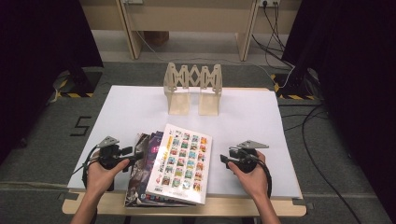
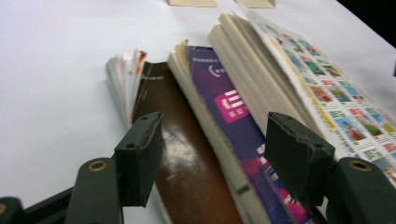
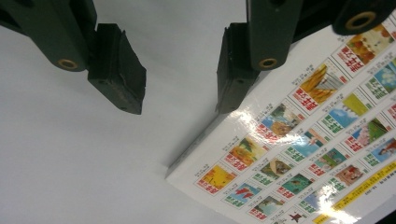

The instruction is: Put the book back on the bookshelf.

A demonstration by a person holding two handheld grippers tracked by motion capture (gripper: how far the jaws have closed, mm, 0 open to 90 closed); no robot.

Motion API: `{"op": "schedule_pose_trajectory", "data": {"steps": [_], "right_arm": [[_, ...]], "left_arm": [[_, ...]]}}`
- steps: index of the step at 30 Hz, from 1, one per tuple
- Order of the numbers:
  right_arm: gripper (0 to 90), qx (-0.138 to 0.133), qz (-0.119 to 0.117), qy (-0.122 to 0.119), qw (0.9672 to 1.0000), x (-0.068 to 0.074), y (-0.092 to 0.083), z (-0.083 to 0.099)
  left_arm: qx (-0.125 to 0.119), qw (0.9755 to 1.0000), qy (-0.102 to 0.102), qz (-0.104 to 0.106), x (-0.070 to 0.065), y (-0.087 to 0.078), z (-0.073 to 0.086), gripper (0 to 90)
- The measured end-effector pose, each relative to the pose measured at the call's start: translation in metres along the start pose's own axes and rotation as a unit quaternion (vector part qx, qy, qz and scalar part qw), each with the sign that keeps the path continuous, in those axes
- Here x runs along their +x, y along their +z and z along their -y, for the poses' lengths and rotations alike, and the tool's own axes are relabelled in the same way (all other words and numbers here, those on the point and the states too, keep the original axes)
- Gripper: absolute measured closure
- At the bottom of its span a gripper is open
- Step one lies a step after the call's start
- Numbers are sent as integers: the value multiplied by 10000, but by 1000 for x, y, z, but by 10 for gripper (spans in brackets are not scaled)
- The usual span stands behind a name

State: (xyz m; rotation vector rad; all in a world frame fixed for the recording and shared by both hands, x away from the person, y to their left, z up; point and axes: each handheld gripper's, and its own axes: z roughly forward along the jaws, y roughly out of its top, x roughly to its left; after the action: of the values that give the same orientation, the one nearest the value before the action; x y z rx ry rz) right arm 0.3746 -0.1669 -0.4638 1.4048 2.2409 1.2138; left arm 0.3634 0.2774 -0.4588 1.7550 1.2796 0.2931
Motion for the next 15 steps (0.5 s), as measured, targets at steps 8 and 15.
{"op": "schedule_pose_trajectory", "data": {"steps": [8, 15], "right_arm": [[507, 307, -192, 238, 9991, 8, 13, -8], [495, 615, -524, 393, 9959, 19, 29, -15]], "left_arm": [[31, 9994, 84, 335, -17, 13, -14, 365], [182, 9982, 197, 545, -32, 34, -26, 360]]}}
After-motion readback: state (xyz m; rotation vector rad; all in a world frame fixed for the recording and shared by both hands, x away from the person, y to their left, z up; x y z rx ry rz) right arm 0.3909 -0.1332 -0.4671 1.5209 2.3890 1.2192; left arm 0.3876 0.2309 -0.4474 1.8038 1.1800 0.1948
